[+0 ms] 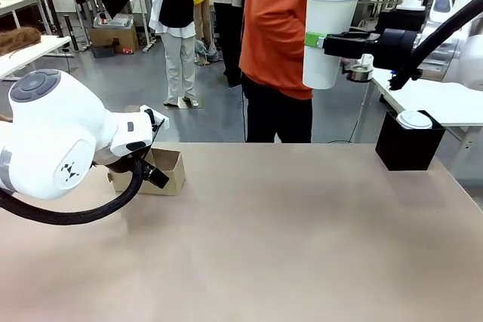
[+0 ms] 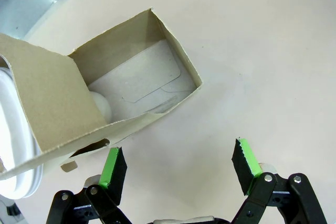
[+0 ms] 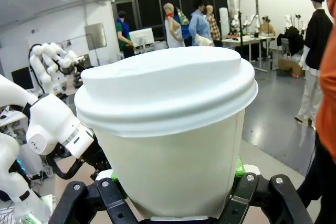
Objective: Pour a drink into a cup and package it in a carrier.
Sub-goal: Position the Cup Carrier in the center of the table.
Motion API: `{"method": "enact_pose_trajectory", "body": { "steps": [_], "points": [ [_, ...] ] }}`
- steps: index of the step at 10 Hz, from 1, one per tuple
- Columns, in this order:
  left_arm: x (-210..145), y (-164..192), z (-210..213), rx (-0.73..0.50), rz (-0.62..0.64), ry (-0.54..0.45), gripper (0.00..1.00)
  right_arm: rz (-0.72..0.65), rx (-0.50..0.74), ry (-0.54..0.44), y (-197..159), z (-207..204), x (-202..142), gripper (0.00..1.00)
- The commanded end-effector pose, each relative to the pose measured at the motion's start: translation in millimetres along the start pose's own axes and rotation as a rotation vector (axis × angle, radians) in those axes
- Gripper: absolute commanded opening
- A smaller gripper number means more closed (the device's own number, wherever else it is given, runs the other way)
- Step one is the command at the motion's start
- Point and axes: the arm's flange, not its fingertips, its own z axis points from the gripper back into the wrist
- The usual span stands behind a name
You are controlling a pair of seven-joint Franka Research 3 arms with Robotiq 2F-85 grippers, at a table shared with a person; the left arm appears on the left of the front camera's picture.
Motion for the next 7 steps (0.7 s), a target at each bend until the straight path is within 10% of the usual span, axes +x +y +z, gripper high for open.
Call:
{"method": "enact_pose_trajectory", "body": {
  "steps": [1, 7],
  "points": [
    [8.6, 3.7, 19.4, -0.012, 0.026, -0.005, 1.0, 0.001, 0.004, -0.015, 0.7, -2.8, 3.7, 0.8],
    [106.5, 37.4, 131.6, 0.009, 0.196, 0.092, 1.0, 0.001, 0.004, -0.015, 0.7, -2.8, 3.7, 0.8]
  ]
}}
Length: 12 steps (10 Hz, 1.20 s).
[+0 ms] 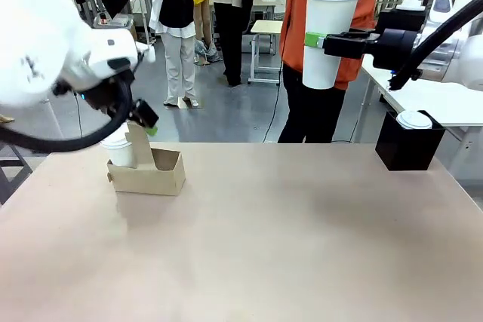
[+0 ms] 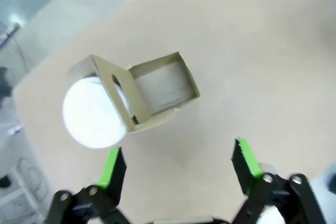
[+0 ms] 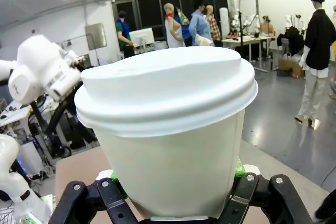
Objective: Pour a drink into a cup and package it in a carrier.
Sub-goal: Position the Cup Carrier in the center of the table.
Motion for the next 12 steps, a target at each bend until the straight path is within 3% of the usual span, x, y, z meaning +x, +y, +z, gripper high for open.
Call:
{"method": "enact_pose_trajectory", "body": {
  "steps": [1, 4, 8, 11, 12],
  "points": [
    [38.6, 15.6, -2.3, 0.017, 0.103, 0.076, 1.0, 0.001, 0.004, -0.014, 0.6, -2.7, 3.6, 0.8],
    [73.5, 48.3, -29.0, 0.073, 0.232, 0.144, 1.0, 0.001, 0.004, -0.014, 0.6, -2.7, 3.6, 0.8],
    [75.9, 62.6, -69.7, 0.074, 0.265, 0.207, 1.0, 0.001, 0.004, -0.014, 0.6, -2.7, 3.6, 0.8],
    [71.2, 63.2, -73.7, 0.081, 0.302, 0.228, 0.08, 0.001, 0.004, -0.014, 0.6, -2.7, 3.6, 0.8],
    [69.1, 64.6, -74.6, 0.097, 0.323, 0.224, 0.0, 0.001, 0.004, -0.014, 0.6, -2.7, 3.6, 0.8]
  ]
}}
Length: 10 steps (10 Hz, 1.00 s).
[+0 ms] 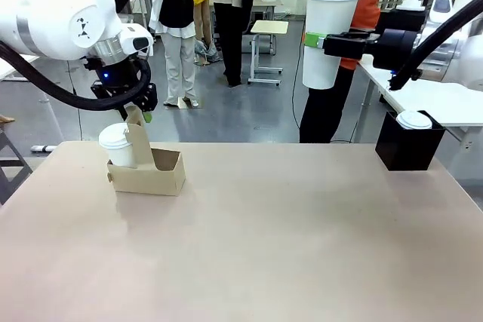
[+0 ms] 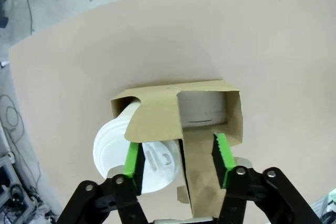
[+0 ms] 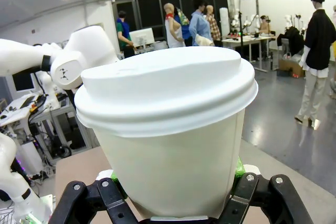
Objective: Pour a drink into a cup and package it in a carrier.
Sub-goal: Position the Cup Carrier in the center of the table.
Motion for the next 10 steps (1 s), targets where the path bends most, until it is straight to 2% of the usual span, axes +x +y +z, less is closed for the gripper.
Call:
{"method": "enact_pose_trajectory", "body": {
  "steps": [1, 2, 3, 4, 5, 6, 7, 8, 10],
  "points": [
    [-2.8, 1.8, 4.9, 0.046, 0.05, 0.003, 0.0, 0.001, 0.003, -0.014, 0.8, -2.8, 3.7, 0.8],
    [-3.1, 2.3, 4.5, 0.05, 0.057, 0.002, 0.0, 0.001, 0.003, -0.014, 0.8, -2.8, 3.7, 0.8],
    [-4.2, 1.3, 3.3, 0.046, 0.052, 0.012, 0.05, 0.001, 0.003, -0.014, 0.8, -2.8, 3.7, 0.8],
    [-4.6, 0.2, 2.0, 0.043, 0.052, 0.014, 0.0, 0.001, 0.003, -0.014, 0.8, -2.8, 3.7, 0.8],
    [-3.9, 0.8, 1.7, 0.043, 0.042, 0.014, 0.0, 0.001, 0.003, -0.014, 0.8, -2.8, 3.7, 0.8],
    [-3.1, 0.8, 1.6, 0.022, 0.028, 0.019, 0.0, 0.001, 0.003, -0.014, 0.8, -2.8, 3.7, 0.8],
    [-1.4, -0.5, 2.4, -0.076, 0.085, -0.019, 0.0, 0.001, 0.003, -0.014, 0.8, -2.8, 3.7, 0.8],
    [-1.2, 1.3, -0.5, 0.016, 0.032, 0.009, 0.0, 0.001, 0.003, -0.014, 0.8, -2.8, 3.7, 0.8],
    [-1.2, 1.3, -0.5, 0.016, 0.032, 0.009, 0.0, 0.001, 0.003, -0.014, 0.8, -2.8, 3.7, 0.8]
  ]
}}
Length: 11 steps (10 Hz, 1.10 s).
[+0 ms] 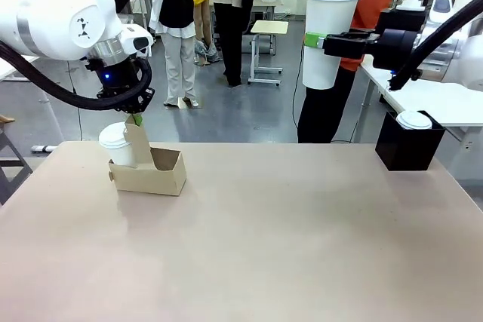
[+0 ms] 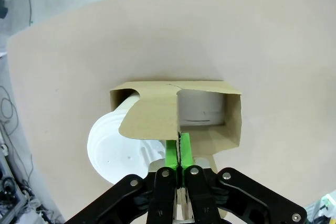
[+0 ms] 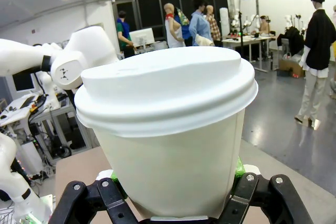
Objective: Pour a drink into a cup and package it in a carrier.
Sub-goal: Position the Cup Carrier in the center of the table.
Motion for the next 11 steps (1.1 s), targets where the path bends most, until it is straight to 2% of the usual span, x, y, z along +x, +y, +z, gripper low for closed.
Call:
{"method": "enact_pose_trajectory", "body": {
  "steps": [1, 2, 3, 5, 6, 8, 11],
  "points": [
    [0.0, -0.1, 0.0, -0.003, 0.003, 0.0, 0.04, 0.001, 0.003, -0.014, 0.8, -2.8, 3.6, 0.8],
    [-4.6, -2.0, 15.5, 0.069, 0.073, 0.009, 0.02, 0.001, 0.003, -0.014, 0.8, -2.8, 3.6, 0.8],
    [-10.2, -10.8, 41.2, 0.091, 0.105, -0.025, 0.02, 0.001, 0.003, -0.014, 0.8, -2.8, 3.6, 0.8],
    [-23.7, -39.9, 86.3, 0.113, 0.116, -0.077, 0.02, 0.001, 0.003, -0.014, 0.8, -2.8, 3.6, 0.8],
    [-32.7, -60.6, 107.5, 0.134, 0.133, -0.115, 0.02, 0.001, 0.003, -0.014, 0.8, -2.8, 3.6, 0.8],
    [-53.0, -109.8, 139.8, 0.109, 0.155, -0.082, 0.02, 0.001, 0.003, -0.014, 0.8, -2.8, 3.6, 0.8],
    [-90.0, -192.8, 145.0, 0.088, 0.161, -0.051, 0.02, 0.001, 0.003, -0.014, 0.8, -2.8, 3.6, 0.8]
  ]
}}
